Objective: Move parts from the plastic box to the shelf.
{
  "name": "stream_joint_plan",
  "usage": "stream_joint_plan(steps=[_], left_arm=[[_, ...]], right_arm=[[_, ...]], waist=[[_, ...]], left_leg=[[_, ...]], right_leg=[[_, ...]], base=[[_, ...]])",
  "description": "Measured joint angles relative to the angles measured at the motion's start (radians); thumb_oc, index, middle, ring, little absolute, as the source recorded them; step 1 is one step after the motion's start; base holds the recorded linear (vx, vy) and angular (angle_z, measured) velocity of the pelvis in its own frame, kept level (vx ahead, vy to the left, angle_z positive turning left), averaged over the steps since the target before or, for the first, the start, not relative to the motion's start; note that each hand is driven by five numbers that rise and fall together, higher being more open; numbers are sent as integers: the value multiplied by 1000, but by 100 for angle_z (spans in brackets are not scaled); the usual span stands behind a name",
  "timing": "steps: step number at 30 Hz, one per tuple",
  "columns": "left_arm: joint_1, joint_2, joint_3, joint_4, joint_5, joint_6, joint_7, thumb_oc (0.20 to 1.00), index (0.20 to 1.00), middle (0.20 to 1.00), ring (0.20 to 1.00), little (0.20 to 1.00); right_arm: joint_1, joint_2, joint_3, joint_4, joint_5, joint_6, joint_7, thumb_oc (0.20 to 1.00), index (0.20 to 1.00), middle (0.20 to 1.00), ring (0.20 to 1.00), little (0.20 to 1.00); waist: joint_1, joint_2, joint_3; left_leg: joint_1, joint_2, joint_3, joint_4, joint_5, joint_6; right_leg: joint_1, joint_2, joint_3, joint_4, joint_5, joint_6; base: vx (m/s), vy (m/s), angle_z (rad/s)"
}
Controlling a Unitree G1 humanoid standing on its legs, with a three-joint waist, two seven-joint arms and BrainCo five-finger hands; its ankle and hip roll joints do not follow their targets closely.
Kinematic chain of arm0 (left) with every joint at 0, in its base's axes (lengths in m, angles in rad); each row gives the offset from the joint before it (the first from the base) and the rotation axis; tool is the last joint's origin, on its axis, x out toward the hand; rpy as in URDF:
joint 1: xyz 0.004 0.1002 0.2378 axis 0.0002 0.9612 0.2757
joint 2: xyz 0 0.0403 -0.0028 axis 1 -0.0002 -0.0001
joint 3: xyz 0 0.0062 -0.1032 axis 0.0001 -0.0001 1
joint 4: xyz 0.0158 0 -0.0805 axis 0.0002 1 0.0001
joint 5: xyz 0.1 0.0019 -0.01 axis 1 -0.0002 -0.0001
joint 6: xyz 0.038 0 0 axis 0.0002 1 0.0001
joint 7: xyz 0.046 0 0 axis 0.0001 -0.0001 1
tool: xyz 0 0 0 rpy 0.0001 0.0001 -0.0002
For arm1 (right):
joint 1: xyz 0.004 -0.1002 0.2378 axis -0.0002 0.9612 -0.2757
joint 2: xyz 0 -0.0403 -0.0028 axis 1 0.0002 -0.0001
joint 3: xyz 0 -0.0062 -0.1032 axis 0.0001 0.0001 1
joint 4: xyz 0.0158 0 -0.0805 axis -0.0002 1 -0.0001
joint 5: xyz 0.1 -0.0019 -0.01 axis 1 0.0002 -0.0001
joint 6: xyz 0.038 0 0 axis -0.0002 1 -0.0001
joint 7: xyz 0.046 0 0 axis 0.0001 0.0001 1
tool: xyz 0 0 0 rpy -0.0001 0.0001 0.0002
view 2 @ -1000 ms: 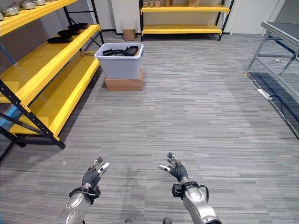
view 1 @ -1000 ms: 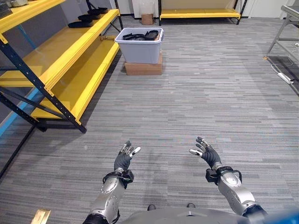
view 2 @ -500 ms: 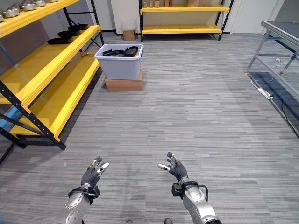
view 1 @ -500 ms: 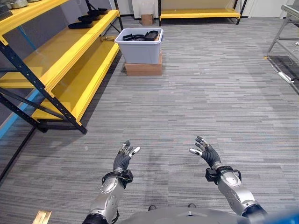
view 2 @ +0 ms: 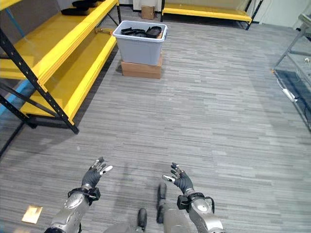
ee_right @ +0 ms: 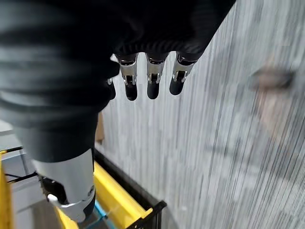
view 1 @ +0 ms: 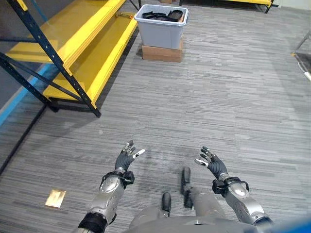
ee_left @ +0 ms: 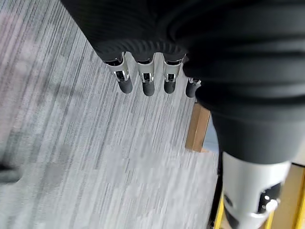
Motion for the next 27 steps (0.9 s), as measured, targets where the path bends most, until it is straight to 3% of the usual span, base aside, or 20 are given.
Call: stream_joint_plan(steps=[1, 3, 4, 6, 7, 8, 10, 11, 12, 13, 14, 15, 16, 17, 18, 19, 22, 24, 26, 27], left_arm=[[37, -12, 17, 1, 2, 0, 0, 1000, 1000, 1000, 1000, 1000], [94, -63, 0, -11, 10, 0, -2, 1000, 1000, 1000, 1000, 1000], [107, -66, -12, -17, 16, 0, -2, 1000, 1000, 1000, 1000, 1000], [120, -46, -6, -37, 18, -1, -2, 1000, 1000, 1000, 1000, 1000], [109, -45, -10, -37, 18, 0, -2, 1000, 1000, 1000, 1000, 1000], [105, -50, -11, -36, 18, 0, -5, 1000, 1000, 1000, 1000, 1000], [98, -52, -8, -37, 18, -3, -15, 1000, 1000, 1000, 1000, 1000], [90, -55, -8, -35, 18, -4, -15, 1000, 1000, 1000, 1000, 1000], [105, -41, -13, -51, 17, -5, -15, 1000, 1000, 1000, 1000, 1000], [89, -1, -16, -98, 17, -16, -16, 1000, 1000, 1000, 1000, 1000], [80, -22, -19, -98, 17, -27, -15, 1000, 1000, 1000, 1000, 1000], [98, -11, -19, -97, 17, -22, -16, 1000, 1000, 1000, 1000, 1000], [106, -4, -15, -98, 17, -18, -15, 1000, 1000, 1000, 1000, 1000], [109, 5, -4, -98, 17, -18, -14, 1000, 1000, 1000, 1000, 1000], [116, 10, 0, -96, 17, -10, -15, 1000, 1000, 1000, 1000, 1000], [122, 9, 0, -97, 17, -5, -15, 1000, 1000, 1000, 1000, 1000], [161, 2, 0, -96, 17, -4, -15, 1000, 1000, 1000, 1000, 1000], [168, -12, 0, -95, 17, -3, -15, 1000, 1000, 1000, 1000, 1000], [178, -32, -1, -96, 17, 0, -16, 1000, 1000, 1000, 1000, 1000], [163, -35, -3, -99, 16, 1, -15, 1000, 1000, 1000, 1000, 1000]], right_arm=[[-1, 13, 1, 10, 0, 6, -4, 1000, 1000, 1000, 1000, 1000], [4, -7, -2, 18, 2, 5, -3, 1000, 1000, 1000, 1000, 1000], [7, -10, 0, 18, 2, 5, -2, 1000, 1000, 1000, 1000, 1000], [-10, -14, 0, 8, 20, 2, 2, 1000, 1000, 1000, 1000, 1000], [-13, -24, -1, 9, 22, -2, 2, 1000, 1000, 1000, 1000, 1000], [-8, -45, 2, 6, 23, -5, 2, 1000, 1000, 1000, 1000, 1000], [7, -97, 2, 2, 29, -8, 8, 1000, 1000, 1000, 1000, 1000], [8, -116, 1, 2, 29, -10, 11, 1000, 1000, 1000, 1000, 1000], [25, -111, -6, 2, 30, -12, 12, 1000, 1000, 1000, 1000, 1000], [46, -89, -19, -5, 31, -23, 14, 1000, 1000, 1000, 1000, 1000], [41, -103, -22, 32, 43, -24, 14, 1000, 1000, 1000, 1000, 1000], [34, -96, -18, 29, 51, -24, 14, 1000, 1000, 1000, 1000, 1000], [34, -94, -15, 18, 56, -23, 14, 1000, 1000, 1000, 1000, 1000], [35, -85, -14, 6, 58, -23, 11, 1000, 1000, 1000, 1000, 1000], [33, -71, -26, 4, 59, -24, 7, 1000, 1000, 1000, 1000, 1000], [26, -68, -29, 6, 59, -25, 3, 1000, 1000, 1000, 1000, 1000], [23, -65, -25, 11, 59, -28, -7, 1000, 1000, 1000, 1000, 1000], [37, -73, -27, 10, 58, -29, -16, 1000, 1000, 1000, 1000, 1000], [62, -76, -43, 5, 58, -28, -22, 1000, 1000, 1000, 1000, 1000], [83, -69, -45, 5, 57, -26, -24, 1000, 1000, 1000, 1000, 1000]], waist=[[27, -7, -18], [25, 83, -70], [23, 104, -89], [15, 110, -120], [12, 109, -123], [15, 107, -123], [9, 123, -130], [8, 134, -127], [0, 111, -142], [3, 24, -141], [48, 70, -127], [58, 66, -108], [68, 46, -91], [83, 7, -52], [93, -24, -30], [94, -28, -14], [90, -8, -9], [92, 7, -29], [82, 46, -46], [60, 55, -49]], left_leg=[[23, -11, 29, -8, -30, 7], [99, 31, -14, -105, -33, -13], [117, 50, -14, -131, -24, -32], [170, 65, -21, -150, -47, -58], [184, 67, -37, -132, -55, -67], [189, 66, -52, -80, -65, -86], [188, 80, -73, 49, -38, -141], [188, 89, -85, 91, -7, -147], [143, 78, -86, 205, -7, -163], [-19, 17, -24, 530, 43, -243], [-241, 61, -39, 898, 98, -294], [-319, 64, -61, 968, 94, -293], [-376, 60, -65, 994, 76, -264], [-430, 66, -43, 932, 33, -194], [-468, 93, -3, 757, 3, -143], [-478, 118, 16, 602, 11, -128], [-376, 175, 26, 4, 68, -106], [-351, 188, 76, -85, 69, -103], [-296, 189, 185, -45, 58, -40], [-256, 193, 151, -82, 200, 38]], right_leg=[[-2, 0, -2, -8, 33, -39], [23, 60, 4, 82, 41, -74], [50, 84, 3, 71, 54, -90], [128, 131, -13, 56, 40, -115], [166, 140, -11, 27, 30, -193], [209, 140, -7, 26, 24, -242], [243, 145, 7, 99, 15, -247], [194, 145, 2, 217, -11, -230], [210, 145, 21, 182, -44, -190], [245, 94, 100, 100, -100, -244], [274, 165, 119, 93, -114, -284], [290, 179, 135, 100, -129, -305], [304, 172, 148, 98, -138, -314], [341, 148, 174, 76, -144, -303], [377, 128, 195, 37, -137, -289], [415, 123, 200, 11, -131, -263], [558, 132, 199, -43, -159, -183], [612, 137, 199, -66, -191, -129], [666, 159, 197, -55, -216, -88], [660, 165, 166, 36, -233, -68]], base=[[526, -144, 4], [608, -175, 5], [453, -120, 17], [492, -114, 13], [482, -123, 12], [328, -84, 13], [330, -92, -1], [285, -111, 7], [257, -115, 38], [225, -122, 6], [233, -102, -29], [243, -85, -63], [201, -15, -36], [228, 19, -32], [248, 62, -36], [280, 102, -37], [280, 165, -38], [261, 211, -45], [172, 173, -21], [225, 209, 8]])
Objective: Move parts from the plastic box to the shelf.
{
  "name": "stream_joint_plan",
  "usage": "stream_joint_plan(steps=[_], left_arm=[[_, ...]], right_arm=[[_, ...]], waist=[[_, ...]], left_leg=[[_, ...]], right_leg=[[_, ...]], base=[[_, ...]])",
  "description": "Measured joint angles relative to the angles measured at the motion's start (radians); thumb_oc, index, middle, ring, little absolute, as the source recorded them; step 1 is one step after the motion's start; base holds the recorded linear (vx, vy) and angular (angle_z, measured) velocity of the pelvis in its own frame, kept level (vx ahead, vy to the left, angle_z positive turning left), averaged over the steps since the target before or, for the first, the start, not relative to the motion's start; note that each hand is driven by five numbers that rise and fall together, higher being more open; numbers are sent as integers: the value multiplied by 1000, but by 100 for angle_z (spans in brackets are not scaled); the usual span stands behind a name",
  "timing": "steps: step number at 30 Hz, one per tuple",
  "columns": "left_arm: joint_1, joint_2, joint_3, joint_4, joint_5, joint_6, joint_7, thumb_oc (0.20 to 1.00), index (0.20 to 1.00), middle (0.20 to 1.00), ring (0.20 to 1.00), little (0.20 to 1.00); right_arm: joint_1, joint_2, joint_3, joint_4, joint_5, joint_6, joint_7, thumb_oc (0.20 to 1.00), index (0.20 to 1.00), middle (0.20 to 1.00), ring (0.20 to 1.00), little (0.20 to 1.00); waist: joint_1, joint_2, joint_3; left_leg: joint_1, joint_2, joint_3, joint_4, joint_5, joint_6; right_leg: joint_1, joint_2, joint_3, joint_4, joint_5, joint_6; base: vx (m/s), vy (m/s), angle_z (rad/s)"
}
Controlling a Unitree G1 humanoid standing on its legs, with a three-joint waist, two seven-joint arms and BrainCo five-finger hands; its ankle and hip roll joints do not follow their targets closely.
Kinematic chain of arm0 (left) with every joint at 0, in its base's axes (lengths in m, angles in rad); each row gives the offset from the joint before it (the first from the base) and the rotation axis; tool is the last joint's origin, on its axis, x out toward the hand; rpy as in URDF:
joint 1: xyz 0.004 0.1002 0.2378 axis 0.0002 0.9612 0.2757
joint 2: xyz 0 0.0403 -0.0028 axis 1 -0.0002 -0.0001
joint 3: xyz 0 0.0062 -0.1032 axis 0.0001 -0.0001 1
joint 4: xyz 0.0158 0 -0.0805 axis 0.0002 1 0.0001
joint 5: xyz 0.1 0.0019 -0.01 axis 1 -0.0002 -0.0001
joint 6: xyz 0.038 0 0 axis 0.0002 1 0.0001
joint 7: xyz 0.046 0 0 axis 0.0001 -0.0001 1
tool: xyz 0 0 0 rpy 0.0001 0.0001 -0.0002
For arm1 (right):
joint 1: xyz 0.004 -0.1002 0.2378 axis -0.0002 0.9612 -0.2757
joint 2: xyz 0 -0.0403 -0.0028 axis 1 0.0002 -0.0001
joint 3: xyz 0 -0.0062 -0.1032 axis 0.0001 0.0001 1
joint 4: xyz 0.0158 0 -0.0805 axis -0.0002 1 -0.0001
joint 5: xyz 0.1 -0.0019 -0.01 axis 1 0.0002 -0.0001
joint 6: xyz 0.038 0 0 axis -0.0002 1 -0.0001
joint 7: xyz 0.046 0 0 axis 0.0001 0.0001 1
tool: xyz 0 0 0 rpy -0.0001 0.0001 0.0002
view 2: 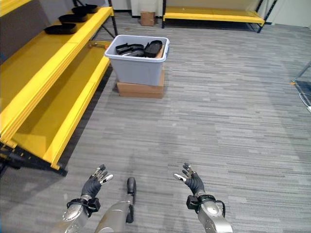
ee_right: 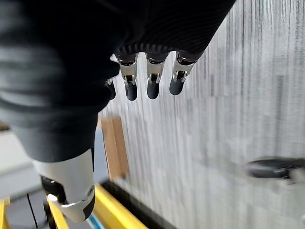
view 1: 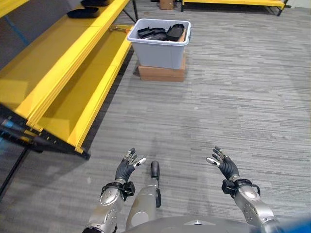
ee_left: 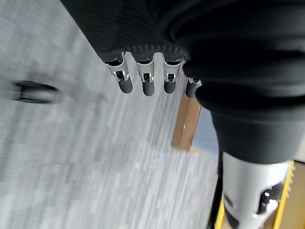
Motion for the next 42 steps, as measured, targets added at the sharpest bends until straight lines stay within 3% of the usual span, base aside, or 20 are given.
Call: stream_joint_plan(steps=[1, 2, 6, 10, 12, 14, 16, 17, 19, 20, 22, 24, 27, 29, 30, 32, 37, 38, 39, 42], left_arm=[[-3, 6, -10, -3, 0, 1, 0, 1000, 1000, 1000, 1000, 1000], [-3, 10, -10, -16, 0, 0, -1, 1000, 1000, 1000, 1000, 1000], [-85, 27, -5, -12, 0, -1, 0, 1000, 1000, 1000, 1000, 1000], [-78, 47, -4, -26, 0, -3, 1, 1000, 1000, 1000, 1000, 1000], [-74, 46, -8, -26, 1, 0, 1, 1000, 1000, 1000, 1000, 1000], [-81, 53, -8, -26, 3, 0, 1, 1000, 1000, 1000, 1000, 1000], [-82, 74, -8, -28, 13, 0, 1, 1000, 1000, 1000, 1000, 1000], [-83, 84, -8, -31, 16, 0, 1, 1000, 1000, 1000, 1000, 1000], [-91, 96, -13, -40, 25, 1, 1, 1000, 1000, 1000, 1000, 1000], [-106, 88, -17, -34, 25, 0, 0, 1000, 1000, 1000, 1000, 1000], [-121, 81, -10, -17, 25, 0, 0, 1000, 1000, 1000, 1000, 1000], [-118, 67, -3, -1, 25, 0, 0, 1000, 1000, 1000, 1000, 1000], [-70, 26, -11, -2, 32, 1, -1, 1000, 1000, 1000, 1000, 1000], [-60, 6, -21, -4, 44, 1, -5, 1000, 1000, 1000, 1000, 1000], [-67, -7, -33, -3, 44, 2, -8, 1000, 1000, 1000, 1000, 1000], [-78, -14, -42, -8, 44, 1, -10, 1000, 1000, 1000, 1000, 1000], [-94, -12, -43, -10, 39, 0, -11, 1000, 1000, 1000, 1000, 1000], [-95, -9, -40, -9, 37, 0, -9, 1000, 1000, 1000, 1000, 1000], [-91, -6, -44, -8, 28, 0, -9, 1000, 1000, 1000, 1000, 1000], [-85, 17, -54, -11, 18, 7, -12, 1000, 1000, 1000, 1000, 1000]], right_arm=[[24, 24, 0, 4, 0, 2, 0, 1000, 1000, 1000, 1000, 1000], [43, 43, 1, 2, 0, 2, 5, 1000, 1000, 1000, 1000, 1000], [17, 49, 0, -17, 0, 3, 5, 1000, 1000, 1000, 1000, 1000], [-11, 66, 0, -14, -1, 10, 13, 1000, 1000, 1000, 1000, 1000], [-27, 65, -1, -14, -1, 9, 15, 1000, 1000, 1000, 1000, 1000], [-30, 65, 0, -12, -1, 9, 19, 1000, 1000, 1000, 1000, 1000], [-21, 67, 4, -15, -1, 9, 27, 1000, 1000, 1000, 1000, 1000], [-7, 67, 4, -17, -1, 10, 32, 1000, 1000, 1000, 1000, 1000], [-19, 64, 3, -26, -2, 10, 38, 1000, 1000, 1000, 1000, 1000], [-16, 65, 11, -42, -2, 10, 39, 1000, 1000, 1000, 1000, 1000], [-6, 70, 27, -45, -2, 10, 41, 1000, 1000, 1000, 1000, 1000], [-2, 72, 42, -44, -2, 14, 40, 1000, 1000, 1000, 1000, 1000], [-1, 71, 41, -37, -2, 16, 40, 1000, 1000, 1000, 1000, 1000], [10, 61, 40, -36, -2, 19, 40, 1000, 1000, 1000, 1000, 1000], [-4, 49, 35, -36, -2, 20, 39, 1000, 1000, 1000, 1000, 1000], [-47, 17, 34, -45, -2, 15, 39, 1000, 1000, 1000, 1000, 1000], [-91, -13, -7, -54, 2, -10, 22, 1000, 1000, 1000, 1000, 1000], [-91, -12, -2, -54, 2, -12, 20, 1000, 1000, 1000, 1000, 1000], [-81, -11, 2, -52, 4, -13, 19, 1000, 1000, 1000, 1000, 1000], [-50, 8, 0, -62, 10, -13, 10, 1000, 1000, 1000, 1000, 1000]], waist=[[-6, -12, 4], [8, -12, -22], [-10, -50, -31], [27, -44, -35], [25, -5, -22], [14, 19, -11], [-7, 16, 0], [-15, 9, 8], [-22, 32, 63], [-46, 43, 78], [-45, 5, 79], [-46, -32, 62], [-50, -33, 31], [-46, -17, -10], [-48, 0, -17], [-43, 4, -22], [-39, 5, -45], [-35, -5, -44], [-21, -34, -43], [-19, -92, -13]], left_leg=[[58, -4, -7, -35, 55, 56], [121, -8, -23, -110, 107, 33], [147, -91, -7, -96, 46, -33], [174, -118, 5, -59, -10, -36], [210, -109, -7, -62, -24, -28], [236, -98, -24, -68, -43, -20], [269, -112, -55, -79, -64, 7], [281, -123, -58, -79, -72, 20], [308, -108, -57, -77, -102, 36], [320, -98, -64, -85, -118, -1], [355, -121, -59, -101, -138, -55], [393, -141, -52, -109, -166, -65], [494, -116, -104, -124, -232, -95], [541, -76, -120, -125, -255, -134], [543, -51, -126, -98, -269, -155], [515, -31, -94, 11, -271, -175], [393, 27, -81, 376, -280, -229], [338, 33, -92, 494, -250, -255], [179, 44, -129, 774, -155, -287], [43, 40, -123, 810, -216, -265]], right_leg=[[-18, -17, -5, 110, -11, 10], [-75, -60, -2, 139, -77, 6], [-167, -208, -2, 2, -5, 35], [-139, -233, -9, 3, 33, 51], [-186, -225, -19, 169, 31, 54], [-330, -228, -12, 490, 52, 54], [-500, -254, 31, 811, 193, 70], [-543, -263, 45, 862, 165, 75], [-667, -248, -33, 746, 82, 43], [-693, -203, -77, 402, 102, 56], [-697, -200, -132, 121, 187, 60], [-674, -202, -169, -125, 250, 80], [-604, -196, -163, -63, 334, 43], [-533, -163, -165, -90, 431, -35], [-511, -143, -186, -90, 429, -90], [-477, -121, -186, -96, 403, -131], [-395, -61, -174, -100, 303, -173], [-383, -55, -172, -101, 287, -181], [-361, -50, -169, -101, 259, -204], [-288, -68, -158, -115, 220, -211]], base=[[294, 256, -35], [358, 315, -43], [176, 181, 5], [128, 211, 4], [51, 224, 19], [70, 211, 21], [143, 187, 37], [200, 130, 9], [389, -22, -22], [468, -146, -5], [345, -140, 17], [340, -142, 26], [433, -185, 39], [392, -176, 57], [325, -160, 36], [327, -163, 7], [226, -164, -7], [168, -174, -19], [207, -136, -11], [120, -7, 0]])
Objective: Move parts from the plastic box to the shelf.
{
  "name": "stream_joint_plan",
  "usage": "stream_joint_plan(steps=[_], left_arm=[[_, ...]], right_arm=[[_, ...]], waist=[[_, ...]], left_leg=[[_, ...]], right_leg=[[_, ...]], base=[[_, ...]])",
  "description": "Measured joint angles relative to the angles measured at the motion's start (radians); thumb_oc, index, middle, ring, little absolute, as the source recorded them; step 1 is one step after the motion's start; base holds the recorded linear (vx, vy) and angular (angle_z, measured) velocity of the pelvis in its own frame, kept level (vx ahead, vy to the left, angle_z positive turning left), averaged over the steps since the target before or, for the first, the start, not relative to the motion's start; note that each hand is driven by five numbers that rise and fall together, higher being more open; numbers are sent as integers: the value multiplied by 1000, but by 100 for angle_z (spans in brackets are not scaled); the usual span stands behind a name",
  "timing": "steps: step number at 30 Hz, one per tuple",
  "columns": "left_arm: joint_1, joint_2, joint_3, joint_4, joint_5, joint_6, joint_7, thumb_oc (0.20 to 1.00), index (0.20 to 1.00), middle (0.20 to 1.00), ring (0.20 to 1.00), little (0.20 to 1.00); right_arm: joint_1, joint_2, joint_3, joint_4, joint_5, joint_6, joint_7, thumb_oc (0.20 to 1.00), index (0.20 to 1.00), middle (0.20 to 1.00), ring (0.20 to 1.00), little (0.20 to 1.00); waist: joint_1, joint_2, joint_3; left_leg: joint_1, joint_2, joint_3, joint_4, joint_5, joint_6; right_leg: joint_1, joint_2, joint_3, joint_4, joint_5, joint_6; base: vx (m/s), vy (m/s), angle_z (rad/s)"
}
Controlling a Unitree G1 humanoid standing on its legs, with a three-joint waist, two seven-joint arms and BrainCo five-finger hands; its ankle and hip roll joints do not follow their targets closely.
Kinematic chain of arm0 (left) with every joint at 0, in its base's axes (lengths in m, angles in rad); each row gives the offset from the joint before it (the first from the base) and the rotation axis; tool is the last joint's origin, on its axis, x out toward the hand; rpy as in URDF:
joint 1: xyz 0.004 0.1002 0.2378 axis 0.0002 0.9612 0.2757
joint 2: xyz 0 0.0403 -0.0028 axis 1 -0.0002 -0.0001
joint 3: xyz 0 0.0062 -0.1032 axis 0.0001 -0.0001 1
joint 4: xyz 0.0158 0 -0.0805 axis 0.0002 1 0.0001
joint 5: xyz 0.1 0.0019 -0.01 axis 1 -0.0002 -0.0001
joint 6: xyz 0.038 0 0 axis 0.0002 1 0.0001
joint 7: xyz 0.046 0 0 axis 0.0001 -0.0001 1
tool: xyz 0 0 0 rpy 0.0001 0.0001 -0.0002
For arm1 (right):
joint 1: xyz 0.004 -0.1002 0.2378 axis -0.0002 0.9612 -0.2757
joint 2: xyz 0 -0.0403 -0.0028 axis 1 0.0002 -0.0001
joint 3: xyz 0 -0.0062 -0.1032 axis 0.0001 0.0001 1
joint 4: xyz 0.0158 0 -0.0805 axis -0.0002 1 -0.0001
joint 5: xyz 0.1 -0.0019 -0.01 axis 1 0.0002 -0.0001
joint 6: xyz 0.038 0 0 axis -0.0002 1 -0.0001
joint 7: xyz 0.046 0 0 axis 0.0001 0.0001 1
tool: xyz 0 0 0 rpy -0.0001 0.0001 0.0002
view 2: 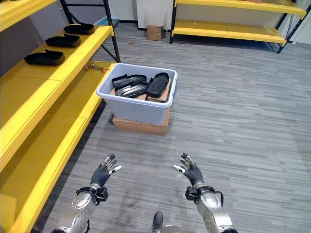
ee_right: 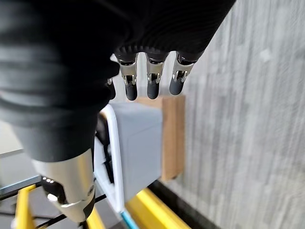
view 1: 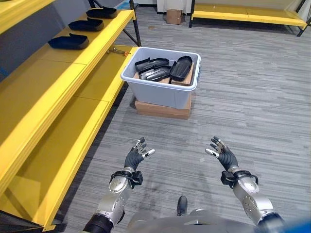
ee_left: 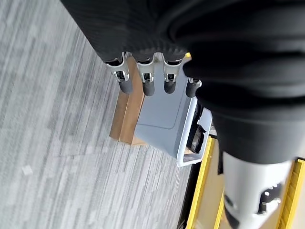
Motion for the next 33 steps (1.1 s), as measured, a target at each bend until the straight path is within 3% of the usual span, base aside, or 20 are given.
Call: stream_joint_plan(steps=[2, 3, 4, 5, 7, 8, 10, 12, 13, 16, 17, 20, 22, 25, 27, 29, 31, 33], left_arm=[[-5, -1, -1, 2, 0, 4, -1, 1000, 1000, 1000, 1000, 1000], [-7, 1, 0, 5, -2, 4, -2, 1000, 1000, 1000, 1000, 1000], [-7, 0, 1, 9, -9, 6, -2, 1000, 1000, 1000, 1000, 1000], [2, 0, 1, 11, -8, 7, -2, 1000, 1000, 1000, 1000, 1000], [13, 0, 0, 17, -8, 9, -1, 1000, 1000, 1000, 1000, 1000], [18, -2, 1, 17, -8, 9, -2, 1000, 1000, 1000, 1000, 1000], [14, -2, 5, 17, -7, 9, -2, 1000, 1000, 1000, 1000, 1000], [13, -2, 11, 15, -7, 9, -6, 1000, 1000, 1000, 1000, 1000], [7, 2, 9, 16, -7, 9, -9, 1000, 1000, 1000, 1000, 1000], [-24, 19, 20, 4, -8, 5, -8, 1000, 1000, 1000, 1000, 1000], [-41, 27, 19, 5, -8, 6, -7, 1000, 1000, 1000, 1000, 1000], [-38, 63, 20, 1, -9, 5, 3, 1000, 1000, 1000, 1000, 1000], [-35, 81, 19, 1, -9, 5, 9, 1000, 1000, 1000, 1000, 1000], [-35, 83, 16, 1, -8, 5, 12, 1000, 1000, 1000, 1000, 1000], [-29, 87, 7, 0, -7, 7, 12, 1000, 1000, 1000, 1000, 1000], [-4, 92, 9, -16, -6, 6, 12, 1000, 1000, 1000, 1000, 1000], [2, 90, 2, -17, 0, 7, 12, 1000, 1000, 1000, 1000, 1000], [-4, 88, 0, -16, 4, 7, 11, 1000, 1000, 1000, 1000, 1000]], right_arm=[[7, -7, -4, -3, 0, 0, -8, 1000, 1000, 1000, 1000, 1000], [4, -6, -7, 1, 0, 0, -11, 1000, 1000, 1000, 1000, 1000], [-2, -7, -13, 16, 0, 0, -15, 1000, 1000, 1000, 1000, 1000], [-2, -7, -15, 28, 0, 0, -18, 1000, 1000, 1000, 1000, 1000], [6, -8, -16, 29, -1, 0, -22, 1000, 1000, 1000, 1000, 1000], [8, -13, -16, 33, -3, 0, -25, 1000, 1000, 1000, 1000, 1000], [6, -21, -27, 40, -3, 0, -27, 1000, 1000, 1000, 1000, 1000], [24, -20, -39, 38, -4, 0, -26, 1000, 1000, 1000, 1000, 1000], [42, -14, -43, 40, -6, 0, -26, 1000, 1000, 1000, 1000, 1000], [60, 30, -32, 46, -7, 4, -19, 1000, 1000, 1000, 1000, 1000], [61, 61, -31, 46, -7, 7, -14, 1000, 1000, 1000, 1000, 1000], [41, 72, -3, 36, -9, 13, -4, 1000, 1000, 1000, 1000, 1000], [31, 72, 0, 35, -10, 13, -3, 1000, 1000, 1000, 1000, 1000], [22, 73, 2, 37, -10, 13, -2, 1000, 1000, 1000, 1000, 1000], [17, 73, 1, 29, -10, 13, 1, 1000, 1000, 1000, 1000, 1000], [25, 76, 12, 28, -10, 14, 12, 1000, 1000, 1000, 1000, 1000], [27, 69, 11, 25, -10, 14, 22, 1000, 1000, 1000, 1000, 1000], [26, 65, 11, 26, -9, 19, 26, 1000, 1000, 1000, 1000, 1000]], waist=[[-2, -5, 11], [-1, -5, 13], [0, 8, 33], [3, 30, 46], [7, 53, 60], [10, 58, 59], [21, 81, 52], [24, 99, 35], [20, 112, 11], [18, 44, -5], [19, 31, -8], [37, 38, -22], [50, 44, -22], [50, 59, -20], [35, 83, -4], [41, 92, 4], [22, 118, 26], [9, 134, 52]], left_leg=[[-61, 7, 28, -136, -17, 22], [-78, 22, 64, -269, -14, 27], [-76, 64, 136, -586, 34, 30], [-65, 81, 139, -785, 95, 18], [-63, 98, 109, -885, 139, 18], [-60, 93, 61, -931, 151, 12], [-48, 90, 28, -920, 172, 14], [5, 82, 61, -879, 187, 37], [46, 66, 50, -890, 235, 58], [71, -11, 101, -895, 274, 100], [92, -53, 105, -892, 256, 142], [135, -120, 108, -904, 209, 200], [150, -146, 111, -908, 192, 224], [173, -169, 98, -907, 175, 259], [199, -170, 86, -906, 179, 263], [229, -182, 88, -909, 141, 280], [255, -182, 78, -911, 127, 292], [277, -175, 81, -923, 122, 288]], right_leg=[[21, -4, -9, -11, -6, 16], [28, -5, -6, -20, -10, 32], [45, 5, -11, -20, -24, 60], [68, 23, -10, -20, -30, 69], [115, 29, -1, -20, -45, 80], [122, 30, 19, -20, -58, 97], [141, 25, 59, -20, -71, 110], [175, 13, 89, -20, -95, 124], [194, 0, 104, -19, -118, 149], [196, -88, 108, 23, -149, 198], [186, -132, 107, 85, -150, 199], [132, -208, 124, 238, -153, 227], [104, -230, 147, 315, -138, 260], [6, -253, 174, 546, -81, 314], [-135, -274, 192, 813, -74, 315], [-215, -280, 206, 839, -74, 312], [-312, -238, 193, 823, -117, 290], [-362, -206, 113, 654, -124, 267]], base=[[230, 95, 17], [282, 162, 2], [299, 169, -9], [327, 179, -19], [285, 166, -30], [267, 185, -43], [284, 199, -60], [305, 231, -51], [277, 236, -34], [264, 255, -6], [278, 311, 15], [209, 265, 11], [147, 250, 5], [117, 307, 16], [146, 188, 26], [189, 152, 0], [191, 56, -5], [214, -58, 0]])
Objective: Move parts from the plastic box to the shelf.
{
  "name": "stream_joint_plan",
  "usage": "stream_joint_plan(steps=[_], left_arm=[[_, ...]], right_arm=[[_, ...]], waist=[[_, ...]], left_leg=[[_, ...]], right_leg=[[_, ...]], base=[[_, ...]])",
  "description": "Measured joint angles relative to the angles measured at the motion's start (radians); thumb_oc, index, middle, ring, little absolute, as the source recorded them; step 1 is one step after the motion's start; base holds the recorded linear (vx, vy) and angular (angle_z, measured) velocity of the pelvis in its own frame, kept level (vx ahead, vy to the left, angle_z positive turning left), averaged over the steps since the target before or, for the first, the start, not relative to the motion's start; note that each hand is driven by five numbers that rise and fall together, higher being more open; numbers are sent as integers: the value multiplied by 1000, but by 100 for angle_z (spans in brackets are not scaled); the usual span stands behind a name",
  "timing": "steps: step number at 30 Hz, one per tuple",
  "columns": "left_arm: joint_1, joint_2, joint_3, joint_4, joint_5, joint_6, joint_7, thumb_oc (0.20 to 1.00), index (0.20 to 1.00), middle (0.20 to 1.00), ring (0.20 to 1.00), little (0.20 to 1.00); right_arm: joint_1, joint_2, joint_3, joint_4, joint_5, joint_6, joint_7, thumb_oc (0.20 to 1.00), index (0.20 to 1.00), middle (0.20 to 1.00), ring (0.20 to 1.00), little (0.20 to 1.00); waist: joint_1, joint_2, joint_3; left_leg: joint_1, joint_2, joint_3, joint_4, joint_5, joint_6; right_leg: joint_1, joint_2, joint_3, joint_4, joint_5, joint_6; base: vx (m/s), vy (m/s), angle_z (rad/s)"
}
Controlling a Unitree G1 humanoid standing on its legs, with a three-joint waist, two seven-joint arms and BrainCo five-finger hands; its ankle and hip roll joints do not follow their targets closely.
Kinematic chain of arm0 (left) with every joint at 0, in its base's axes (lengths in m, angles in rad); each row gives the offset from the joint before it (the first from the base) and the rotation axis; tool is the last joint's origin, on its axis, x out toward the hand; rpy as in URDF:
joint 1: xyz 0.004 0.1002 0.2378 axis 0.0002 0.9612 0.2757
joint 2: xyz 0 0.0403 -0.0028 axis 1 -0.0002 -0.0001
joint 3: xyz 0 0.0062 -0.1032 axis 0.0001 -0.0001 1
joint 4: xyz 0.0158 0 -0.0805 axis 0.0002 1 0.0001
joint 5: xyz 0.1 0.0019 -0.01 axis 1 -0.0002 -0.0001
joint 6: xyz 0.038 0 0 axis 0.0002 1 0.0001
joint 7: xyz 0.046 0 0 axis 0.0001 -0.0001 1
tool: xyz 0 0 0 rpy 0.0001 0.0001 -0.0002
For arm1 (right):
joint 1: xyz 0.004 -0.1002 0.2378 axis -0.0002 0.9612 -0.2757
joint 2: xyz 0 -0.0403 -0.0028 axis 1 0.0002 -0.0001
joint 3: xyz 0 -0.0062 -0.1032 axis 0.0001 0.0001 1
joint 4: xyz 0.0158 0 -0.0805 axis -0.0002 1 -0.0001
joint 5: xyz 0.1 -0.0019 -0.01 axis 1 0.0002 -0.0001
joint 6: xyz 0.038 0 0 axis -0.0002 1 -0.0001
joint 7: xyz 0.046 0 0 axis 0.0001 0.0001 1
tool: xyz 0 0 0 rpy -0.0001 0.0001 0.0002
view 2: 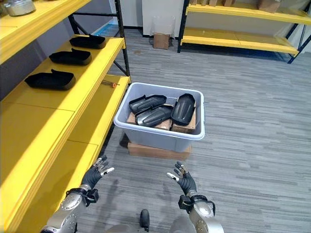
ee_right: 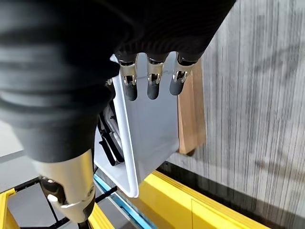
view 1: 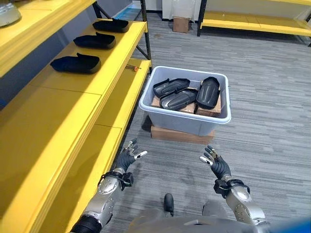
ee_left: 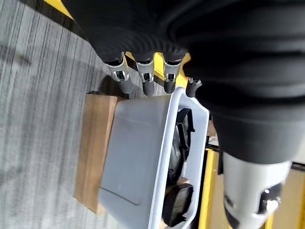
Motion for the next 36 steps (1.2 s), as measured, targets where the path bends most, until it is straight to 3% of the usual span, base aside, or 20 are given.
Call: stream_joint_plan(steps=[1, 3, 4, 6, 9, 10, 11, 13, 15, 17, 19, 22, 24, 29, 32, 33, 34, 35, 36], left_arm=[[0, 0, 2, 0, 0, 0, 0, 1000, 1000, 1000, 1000, 1000], [9, -10, 12, 5, 0, 0, -3, 1000, 1000, 1000, 1000, 1000], [16, -9, 17, 5, 0, 1, -7, 1000, 1000, 1000, 1000, 1000], [26, -11, 21, 5, 0, 1, -8, 1000, 1000, 1000, 1000, 1000], [64, -41, 27, 2, 0, 1, -11, 1000, 1000, 1000, 1000, 1000], [68, -44, 28, 2, 0, 1, -14, 1000, 1000, 1000, 1000, 1000], [73, -52, 29, 1, 0, 0, -19, 1000, 1000, 1000, 1000, 1000], [83, -78, 36, 1, 0, 1, -22, 1000, 1000, 1000, 1000, 1000], [83, -98, 46, 2, -1, 1, -21, 1000, 1000, 1000, 1000, 1000], [78, -101, 46, 0, -2, 0, -22, 1000, 1000, 1000, 1000, 1000], [52, -97, 48, 0, -3, 0, -21, 1000, 1000, 1000, 1000, 1000], [30, -94, 47, 1, -3, 0, -21, 1000, 1000, 1000, 1000, 1000], [27, -95, 46, 1, -3, 0, -21, 1000, 1000, 1000, 1000, 1000], [26, -96, 47, 2, -3, 0, -21, 1000, 1000, 1000, 1000, 1000], [19, -94, 47, 8, -8, 0, -20, 1000, 1000, 1000, 1000, 1000], [-1, -93, 45, 4, -14, -2, -21, 1000, 1000, 1000, 1000, 1000], [-14, -93, 44, 15, -21, -3, -20, 1000, 1000, 1000, 1000, 1000], [1, -81, 42, 22, -22, 0, -19, 1000, 1000, 1000, 1000, 1000], [13, -75, 43, 25, -22, 1, -19, 1000, 1000, 1000, 1000, 1000]], right_arm=[[1, 1, 1, 0, 0, 4, 1, 1000, 1000, 1000, 1000, 1000], [0, 2, 1, 0, 0, 5, 1, 1000, 1000, 1000, 1000, 1000], [-1, 1, 0, -4, 0, 5, 1, 1000, 1000, 1000, 1000, 1000], [-3, 0, 0, -7, 0, 5, 1, 1000, 1000, 1000, 1000, 1000], [10, 2, 17, -8, 0, 7, 5, 1000, 1000, 1000, 1000, 1000], [7, -1, 21, -7, 0, 7, 6, 1000, 1000, 1000, 1000, 1000], [-3, -13, 23, -8, 0, 8, 5, 1000, 1000, 1000, 1000, 1000], [-30, -49, 22, -15, 0, 6, 6, 1000, 1000, 1000, 1000, 1000], [-23, -66, 21, -15, 0, 3, 5, 1000, 1000, 1000, 1000, 1000], [-10, -80, 5, -22, 1, 2, 5, 1000, 1000, 1000, 1000, 1000], [-3, -88, -14, -20, 2, 3, 3, 1000, 1000, 1000, 1000, 1000], [-4, -81, -9, -20, 2, 3, 4, 1000, 1000, 1000, 1000, 1000], [-3, -85, -12, -16, 2, 2, 3, 1000, 1000, 1000, 1000, 1000], [-4, -83, -10, -15, 9, 3, 5, 1000, 1000, 1000, 1000, 1000], [-9, -75, -8, -15, 11, 2, 6, 1000, 1000, 1000, 1000, 1000], [-14, -80, -12, -16, 12, -3, 6, 1000, 1000, 1000, 1000, 1000], [-17, -80, -10, -6, 12, -3, 6, 1000, 1000, 1000, 1000, 1000], [-15, -68, -5, -11, 12, -3, 6, 1000, 1000, 1000, 1000, 1000], [-24, -62, -5, -15, 12, -7, 6, 1000, 1000, 1000, 1000, 1000]], waist=[[-10, -8, 3], [-7, -30, 1], [-8, -45, -1], [-9, -57, -6], [-6, -48, -51], [-6, -65, -73], [2, -50, -75], [18, -34, -76], [17, -37, -78], [13, -19, -99], [2, -6, -101], [-11, -30, -94], [-28, -14, -90], [-18, -13, -84], [-3, -58, -49], [12, -68, -28], [27, -96, 5], [36, -123, 6], [35, -136, 13]], left_leg=[[10, -3, 4, -3, -6, -6], [37, -4, 24, -10, -24, -42], [61, -11, 21, -17, -35, -48], [88, -12, 18, -21, -51, -55], [131, 16, -11, -22, -92, -93], [139, 19, -15, -22, -97, -101], [151, 39, -9, -15, -102, -115], [149, 60, 5, 72, -118, -159], [120, 68, 18, 163, -138, -188], [124, 96, 26, 152, -151, -204], [130, 114, 28, 126, -147, -208], [120, 120, 33, 157, -148, -210], [132, 135, 19, 100, -147, -211], [121, 146, 14, 110, -147, -213], [-49, 139, 17, 427, -157, -234], [-176, 145, -1, 658, -139, -261], [-270, 144, -49, 807, -58, -318], [-300, 152, -46, 779, -77, -308], [-302, 167, -30, 677, -81, -300]], right_leg=[[-11, 7, -66, -137, 13, -1], [4, 14, -198, -440, 101, 8], [23, 16, -217, -590, 146, 18], [31, 17, -172, -622, 208, 3], [116, 37, -165, -550, 240, -21], [158, 47, -175, -593, 294, -56], [188, 75, -180, -634, 313, -97], [249, 102, -177, -675, 302, -144], [274, 102, -171, -675, 284, -159], [275, 130, -169, -675, 255, -167], [267, 152, -174, -675, 250, -174], [271, 156, -169, -675, 243, -180], [258, 172, -174, -675, 240, -178], [249, 182, -178, -677, 232, -164], [247, 170, -177, -664, 215, -155], [215, 164, -170, -605, 181, -185], [234, 156, -176, -614, 187, -227], [239, 154, -178, -646, 183, -219], [240, 154, -177, -665, 165, -190]], base=[[229, -126, 7], [203, -138, -13], [176, -149, -13], [257, -179, 5], [190, -126, 21], [168, -135, 21], [180, -174, -2], [153, -184, -22], [86, -107, -11], [56, -67, -6], [71, -74, 2], [69, -73, -3], [53, -67, 9], [29, -96, 9], [-45, -165, 22], [0, -36, 29], [75, 26, 19], [71, 36, 6], [188, 132, -27]])
